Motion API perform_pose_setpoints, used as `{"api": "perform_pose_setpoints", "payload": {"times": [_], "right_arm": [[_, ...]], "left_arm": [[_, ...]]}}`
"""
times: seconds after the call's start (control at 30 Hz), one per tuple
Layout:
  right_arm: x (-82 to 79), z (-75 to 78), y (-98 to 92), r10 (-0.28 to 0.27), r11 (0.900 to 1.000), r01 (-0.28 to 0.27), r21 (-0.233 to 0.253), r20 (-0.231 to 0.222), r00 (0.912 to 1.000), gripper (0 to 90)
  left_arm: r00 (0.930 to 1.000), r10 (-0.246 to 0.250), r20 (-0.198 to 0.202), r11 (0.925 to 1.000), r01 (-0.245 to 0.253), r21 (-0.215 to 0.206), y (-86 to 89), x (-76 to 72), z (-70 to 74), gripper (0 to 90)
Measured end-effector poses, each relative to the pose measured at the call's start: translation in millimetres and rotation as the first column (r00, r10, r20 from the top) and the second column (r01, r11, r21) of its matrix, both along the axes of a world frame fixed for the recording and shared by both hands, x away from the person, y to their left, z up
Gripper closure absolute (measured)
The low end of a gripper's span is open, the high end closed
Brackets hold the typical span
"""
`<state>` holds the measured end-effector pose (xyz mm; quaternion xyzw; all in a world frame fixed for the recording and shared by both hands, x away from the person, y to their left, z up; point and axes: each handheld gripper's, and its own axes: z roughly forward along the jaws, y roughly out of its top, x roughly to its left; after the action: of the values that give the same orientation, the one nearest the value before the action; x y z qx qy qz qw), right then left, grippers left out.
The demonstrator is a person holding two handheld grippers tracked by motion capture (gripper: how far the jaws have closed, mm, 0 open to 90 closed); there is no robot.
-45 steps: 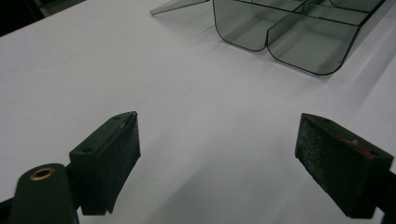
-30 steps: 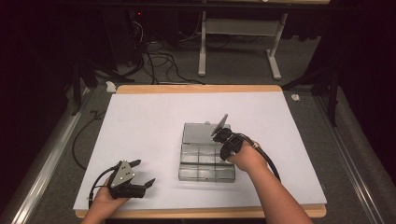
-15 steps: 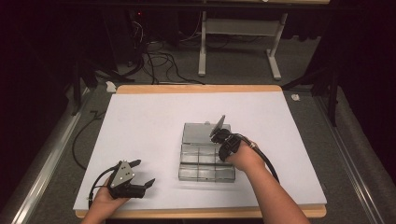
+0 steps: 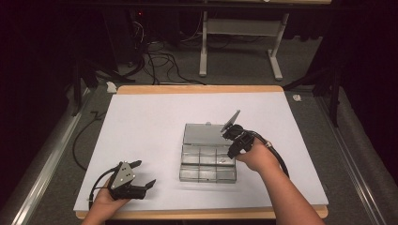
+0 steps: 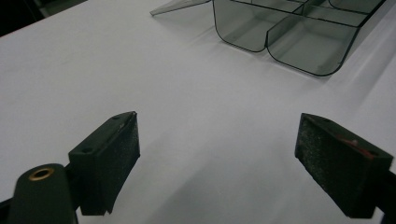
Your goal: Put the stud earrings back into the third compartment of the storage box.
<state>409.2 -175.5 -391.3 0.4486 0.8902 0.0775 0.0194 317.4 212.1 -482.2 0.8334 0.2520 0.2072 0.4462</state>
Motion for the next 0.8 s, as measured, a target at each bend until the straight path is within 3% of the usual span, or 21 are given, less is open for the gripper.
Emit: {"api": "perform_pose_setpoints", "payload": {"times": [0.37,0.7,0.8], "right_arm": [[-9.1,8.3,-33.1,-0.062,0.998,0.062,0.016,0.018,0.9979,75.0],[-17.7,-2.6,-63.7,-0.119,0.993,0.119,0.025,0.009,0.9929,69.4],[-20.0,-5.4,-72.7,-0.144,0.989,0.143,0.029,0.011,0.9896,68.5]], "left_arm": [[0.9999,0.002,0.011,1.0000,-0.002,-0.001,0.3,-1.1,0.0,14.5],[1.0000,0.008,0.001,1.0000,-0.008,0.002,0.1,0.0,-0.1,14.5],[0.9999,0.005,0.016,1.0000,-0.005,0.003,0.0,-1.6,-0.1,14.4]]}}
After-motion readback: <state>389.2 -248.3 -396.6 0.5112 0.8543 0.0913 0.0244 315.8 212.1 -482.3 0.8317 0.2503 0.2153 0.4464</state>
